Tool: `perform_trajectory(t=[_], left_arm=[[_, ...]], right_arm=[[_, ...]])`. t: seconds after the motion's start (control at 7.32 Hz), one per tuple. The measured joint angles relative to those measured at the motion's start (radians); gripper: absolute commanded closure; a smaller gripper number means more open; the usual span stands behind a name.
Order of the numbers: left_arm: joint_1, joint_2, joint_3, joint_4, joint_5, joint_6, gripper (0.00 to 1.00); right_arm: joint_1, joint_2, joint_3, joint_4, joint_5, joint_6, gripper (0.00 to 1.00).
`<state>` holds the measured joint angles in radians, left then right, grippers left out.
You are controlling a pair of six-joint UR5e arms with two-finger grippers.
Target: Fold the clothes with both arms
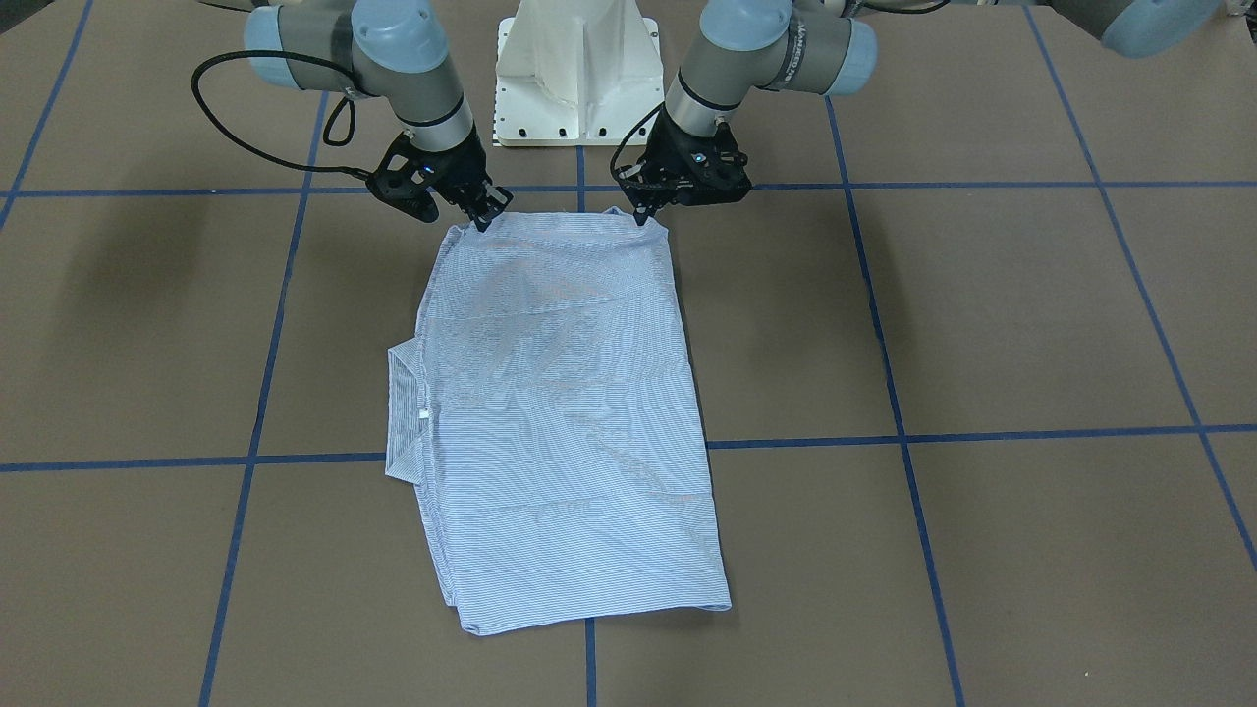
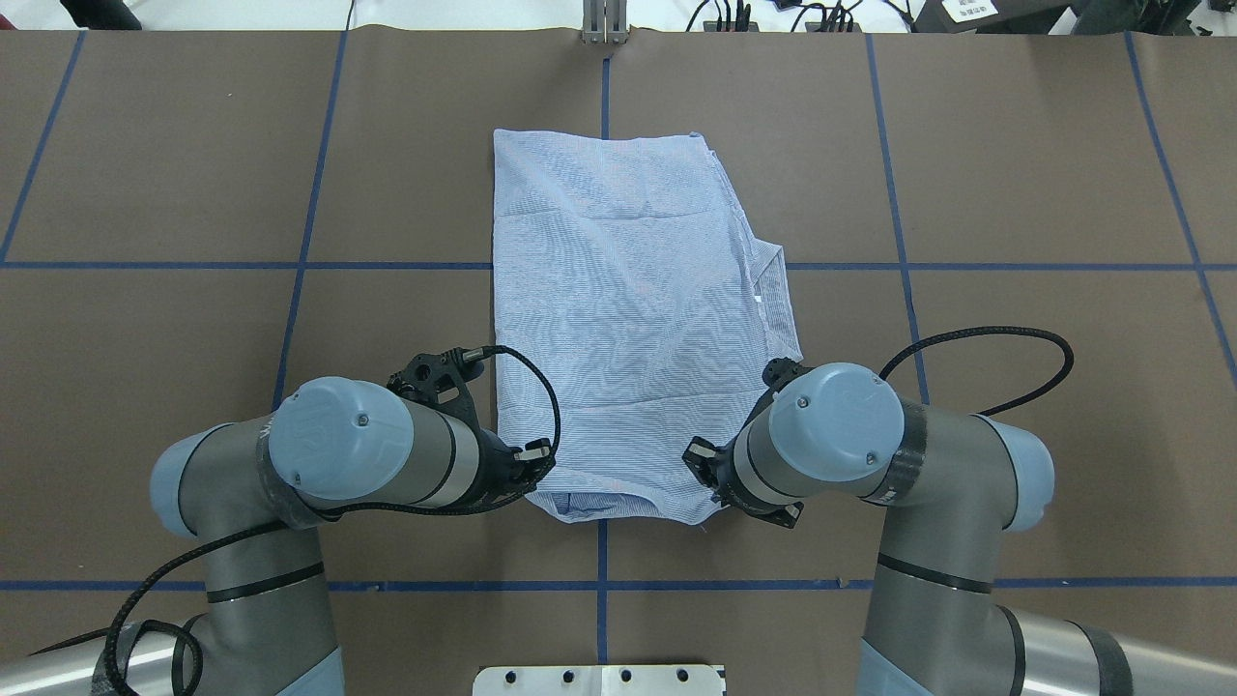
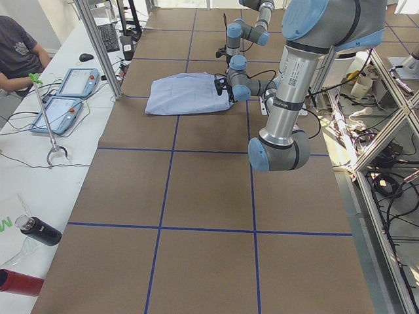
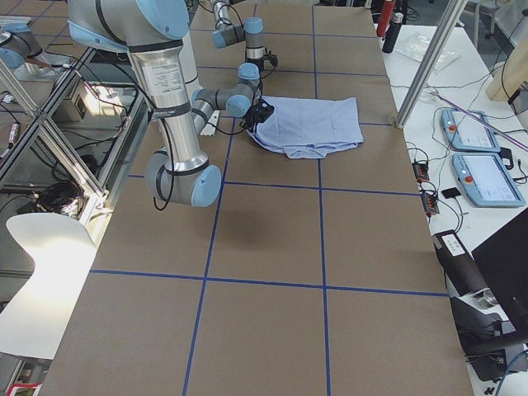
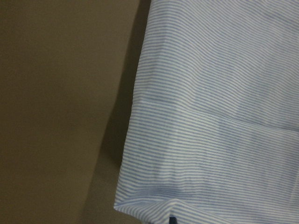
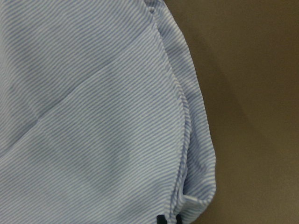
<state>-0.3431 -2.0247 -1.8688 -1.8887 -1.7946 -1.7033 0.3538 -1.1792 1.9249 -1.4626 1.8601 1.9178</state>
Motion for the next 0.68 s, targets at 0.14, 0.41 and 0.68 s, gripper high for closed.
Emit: perform_trajectory(t=[0.14, 0.41, 0.68], left_arm=[[0.001, 0.004, -0.022, 0.033, -0.001, 0.001, 1.0], [0.012, 0.015, -0.124, 0.17, -0.007, 0.005, 1.0], [0.059, 0.018, -0.248, 0.35, -0.038, 0.007, 1.0]], right_arm=[[0.002, -0.009, 0.03, 0.0, 0.032, -0.001, 1.0], [-0.002, -0.033, 0.105, 0.0, 0.116, -0.001, 1.0], [-0.002, -0.047, 0.155, -0.002, 0.245, 0.0, 1.0]])
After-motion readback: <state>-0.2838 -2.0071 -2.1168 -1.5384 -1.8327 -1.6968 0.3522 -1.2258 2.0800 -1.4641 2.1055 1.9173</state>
